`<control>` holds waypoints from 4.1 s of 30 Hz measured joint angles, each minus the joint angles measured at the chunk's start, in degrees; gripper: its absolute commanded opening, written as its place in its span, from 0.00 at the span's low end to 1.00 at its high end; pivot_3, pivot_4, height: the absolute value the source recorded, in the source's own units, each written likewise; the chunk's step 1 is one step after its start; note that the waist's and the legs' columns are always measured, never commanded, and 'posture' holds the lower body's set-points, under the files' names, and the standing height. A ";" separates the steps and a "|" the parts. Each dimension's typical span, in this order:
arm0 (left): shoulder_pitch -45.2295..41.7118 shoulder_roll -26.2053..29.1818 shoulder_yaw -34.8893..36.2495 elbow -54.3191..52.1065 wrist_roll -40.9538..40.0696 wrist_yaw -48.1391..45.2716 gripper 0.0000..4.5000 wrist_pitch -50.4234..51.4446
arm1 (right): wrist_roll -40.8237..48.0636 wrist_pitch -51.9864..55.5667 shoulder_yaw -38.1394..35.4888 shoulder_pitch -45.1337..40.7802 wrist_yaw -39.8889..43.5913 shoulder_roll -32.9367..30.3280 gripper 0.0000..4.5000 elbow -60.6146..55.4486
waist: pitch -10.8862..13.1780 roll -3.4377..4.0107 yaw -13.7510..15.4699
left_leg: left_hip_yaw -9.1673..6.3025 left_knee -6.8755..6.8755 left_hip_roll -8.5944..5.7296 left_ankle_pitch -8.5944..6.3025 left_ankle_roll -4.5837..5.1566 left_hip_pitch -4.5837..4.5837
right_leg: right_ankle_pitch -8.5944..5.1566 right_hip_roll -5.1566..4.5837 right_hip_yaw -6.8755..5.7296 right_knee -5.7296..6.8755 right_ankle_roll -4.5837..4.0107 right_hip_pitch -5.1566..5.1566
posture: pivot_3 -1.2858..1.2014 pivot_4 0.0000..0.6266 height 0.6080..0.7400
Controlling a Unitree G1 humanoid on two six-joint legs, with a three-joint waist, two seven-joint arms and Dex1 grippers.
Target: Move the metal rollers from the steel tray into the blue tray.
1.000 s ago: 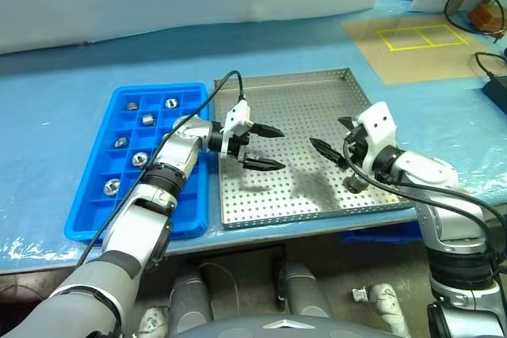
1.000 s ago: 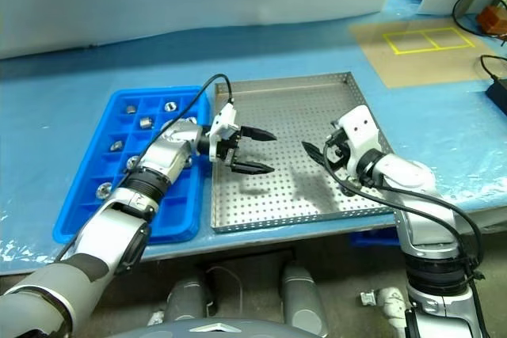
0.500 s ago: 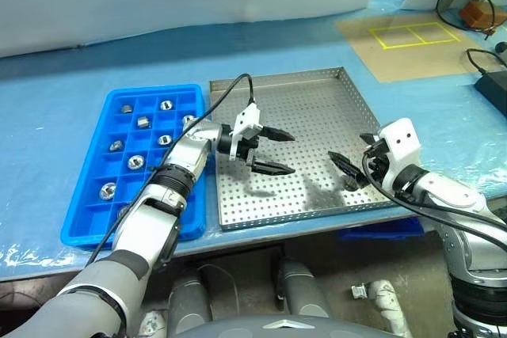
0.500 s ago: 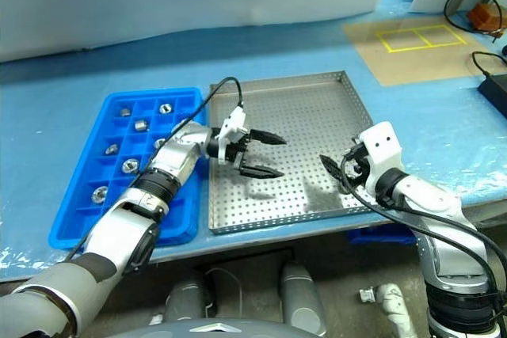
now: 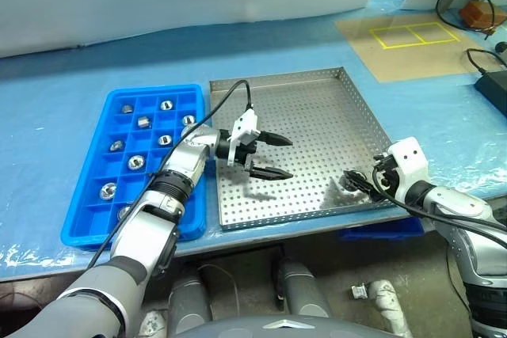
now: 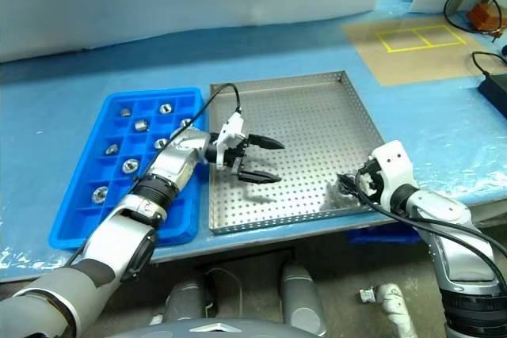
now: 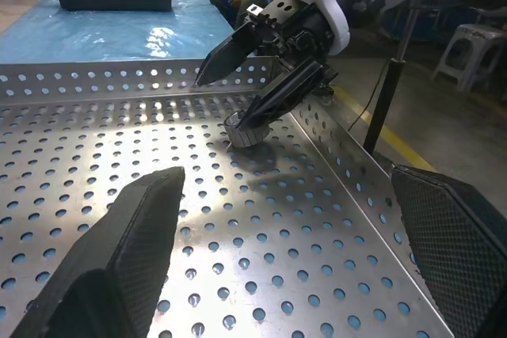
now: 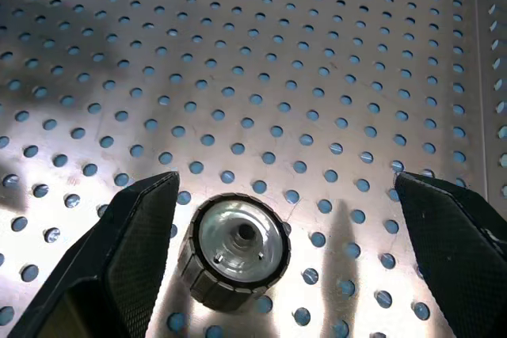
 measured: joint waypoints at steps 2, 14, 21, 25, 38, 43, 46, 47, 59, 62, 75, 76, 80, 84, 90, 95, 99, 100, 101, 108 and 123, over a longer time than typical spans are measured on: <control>0.34 0.05 0.00 -0.07 0.01 0.30 0.98 0.10 | -0.22 -0.99 0.69 -0.65 0.67 -0.40 0.99 2.14 | 0.00 0.00 0.01 | 0.00 0.02 0.01 0.00 0.00 0.00 | 0.00 0.00 -0.01 0.00 0.00 0.00 | 0.26 0.24 1.00; 1.70 0.68 0.05 -2.29 0.02 1.38 0.98 1.02 | -2.41 -5.21 5.26 -4.05 3.93 -2.33 0.96 9.30 | 0.00 0.00 0.21 | 0.00 0.09 0.01 -0.05 0.07 -0.01 | 0.01 -0.03 -0.04 -0.01 -0.02 0.09 | 0.27 0.24 1.00; 2.30 0.81 0.05 -2.71 0.06 1.93 0.98 1.04 | -2.33 -6.31 4.88 -2.92 5.48 -4.26 0.49 9.52 | -0.01 0.00 0.40 | 0.00 0.10 0.00 -0.11 0.17 0.00 | 0.01 -0.06 -0.09 -0.10 -0.02 0.18 | 0.27 0.24 1.00; 2.29 0.81 0.05 -3.23 0.06 2.08 0.98 1.04 | -2.42 -6.98 4.86 -2.76 5.33 -4.30 0.38 9.53 | -0.01 0.00 0.32 | 0.00 0.15 0.00 -0.13 0.21 -0.01 | 0.01 -0.07 -0.09 -0.12 -0.02 0.19 | 0.27 0.24 1.00; 2.69 3.78 0.19 -5.79 -0.26 1.97 0.98 2.68 | -3.52 -7.09 7.63 -5.32 4.93 -4.01 0.38 9.49 | -0.01 0.00 -0.08 | 0.00 0.24 0.02 -0.15 0.23 0.02 | -0.01 -0.04 -0.08 -0.02 0.02 0.14 | 0.29 0.24 1.00; 4.39 9.98 1.94 -11.52 -1.40 1.13 0.98 5.46 | -3.48 -7.01 10.99 -13.35 5.76 -2.08 0.38 9.24 | -0.01 0.02 -0.59 | 0.00 0.28 0.07 -0.14 0.20 0.04 | 0.00 -0.03 -0.08 0.10 0.01 0.09 | 0.33 0.24 1.00; 5.17 13.11 3.25 -13.41 -1.73 1.51 0.98 6.36 | -3.81 -8.22 13.06 -18.29 5.84 -0.14 0.38 9.95 | -0.01 0.03 -0.19 | -0.01 0.27 0.07 -0.14 0.20 0.01 | 0.02 -0.04 -0.08 0.11 -0.03 0.09 | 0.35 0.24 1.00; 5.38 13.90 3.68 -13.72 -1.75 1.71 0.98 6.71 | -3.81 -8.56 13.70 -19.70 5.97 0.61 0.38 10.46 | -0.01 0.03 0.13 | 0.00 0.26 0.07 -0.14 0.20 0.01 | 0.02 -0.04 -0.08 0.11 -0.04 0.09 | 0.36 0.24 1.00; 17.96 27.33 10.62 -32.50 -4.27 8.22 0.98 14.82 | -5.19 -18.21 23.11 -36.89 13.04 12.69 0.38 27.86 | 0.02 0.07 4.73 | -0.03 -0.41 0.24 0.19 -0.36 0.04 | 0.04 -0.01 -0.21 0.26 -0.08 -0.25 | 0.53 0.24 1.00; 24.33 30.93 15.18 -39.46 -5.88 11.84 0.98 18.08 | -5.38 -21.76 25.04 -41.57 16.45 16.60 0.38 33.22 | 0.03 0.07 5.82 | -0.04 -0.47 0.26 0.23 -0.42 -0.09 | 0.03 0.01 -0.22 0.32 -0.10 -0.47 | 0.55 0.24 1.00; 52.52 35.97 34.35 -66.56 -13.96 23.83 0.98 30.51 | -5.98 -29.56 31.52 -47.66 32.59 25.37 0.38 44.49 | 0.06 0.05 12.99 | -0.27 -0.47 0.27 0.24 -0.46 -0.32 | -0.01 -0.06 -0.49 0.40 -0.12 -0.57 | 0.65 0.24 1.00; 54.06 35.97 35.18 -68.17 -14.72 24.44 0.98 31.28 | -5.95 -29.48 31.79 -47.63 33.65 25.51 0.38 44.48 | 0.06 0.05 13.29 | -0.30 -0.48 0.27 0.23 -0.46 -0.32 | -0.01 -0.07 -0.51 0.41 -0.10 -0.57 | 0.65 0.24 1.00; 57.17 35.93 36.14 -71.93 -16.61 26.53 0.98 33.20 | -5.71 -28.02 32.71 -47.12 37.70 25.65 0.38 43.46 | 0.06 0.05 14.30 | -0.36 -0.49 0.28 0.24 -0.48 -0.31 | -0.19 -0.05 -0.51 0.55 0.19 -0.63 | 0.66 0.24 1.00; 58.69 35.93 36.16 -73.96 -18.09 27.93 0.98 34.15 | -5.22 -25.71 34.09 -45.62 41.16 25.32 0.38 40.78 | 0.05 0.05 14.67 | -0.37 -0.49 0.27 0.25 -0.49 -0.31 | -0.22 -0.04 -0.49 0.58 0.24 -0.66 | 0.66 0.24 1.00; 60.25 36.02 36.16 -75.59 -19.54 28.94 0.98 34.84 | -5.53 -24.51 36.71 -43.29 43.83 25.29 0.38 39.80 | 0.05 0.05 14.73 | -0.37 -0.49 0.27 0.26 -0.51 -0.33 | -0.23 -0.02 -0.44 0.58 0.26 -0.73 | 0.66 0.24 1.00; 60.38 36.69 36.16 -75.84 -20.00 29.05 0.98 34.85 | -5.55 -24.00 37.05 -43.27 44.70 25.68 0.38 39.80 | 0.05 0.04 14.80 | -0.37 -0.50 0.26 0.27 -0.52 -0.33 | -0.23 -0.01 -0.43 0.58 0.27 -0.72 | 0.66 0.24 1.00; 60.26 37.02 36.16 -75.82 -20.21 29.10 0.98 34.83 | -5.55 -23.98 37.30 -43.27 45.08 25.97 0.38 39.92 | 0.05 0.04 14.80 | -0.37 -0.50 0.27 0.27 -0.52 -0.33 | -0.23 -0.01 -0.43 0.58 0.27 -0.73 | 0.66 0.24 1.00; 60.08 37.09 36.16 -75.74 -20.22 29.09 0.98 34.81 | -5.54 -23.99 37.30 -43.27 45.13 26.06 0.38 40.08 | 0.05 0.04 14.79 | -0.37 -0.50 0.27 0.27 -0.52 -0.33 | -0.23 -0.01 -0.43 0.58 0.27 -0.72 | 0.66 0.24 1.00; 59.86 37.16 36.16 -75.67 -20.22 29.09 0.98 34.79 | -5.54 -23.99 37.29 -43.27 45.16 26.09 0.53 40.21 | 0.05 0.04 14.79 | -0.37 -0.50 0.27 0.27 -0.52 -0.33 | -0.23 -0.01 -0.43 0.58 0.27 -0.72 | 0.66 0.24 1.00; 58.06 37.41 35.77 -73.43 -20.03 28.82 0.98 34.11 | -5.67 -23.99 37.05 -43.29 44.14 26.32 0.95 40.64 | 0.05 0.04 14.68 | -0.37 -0.49 0.27 0.30 -0.57 -0.32 | -0.19 0.00 -0.42 0.63 0.19 -0.73 | 0.65 0.24 1.00; 35.95 35.03 20.55 -56.67 -15.85 24.57 0.98 27.77 | -5.33 -23.86 25.85 -46.72 34.06 19.52 0.95 39.10 | 0.03 0.03 14.04 | -0.34 -0.22 0.19 0.39 -0.70 -0.15 | -0.12 0.00 -0.24 1.10 0.10 -0.67 | 0.52 0.24 1.00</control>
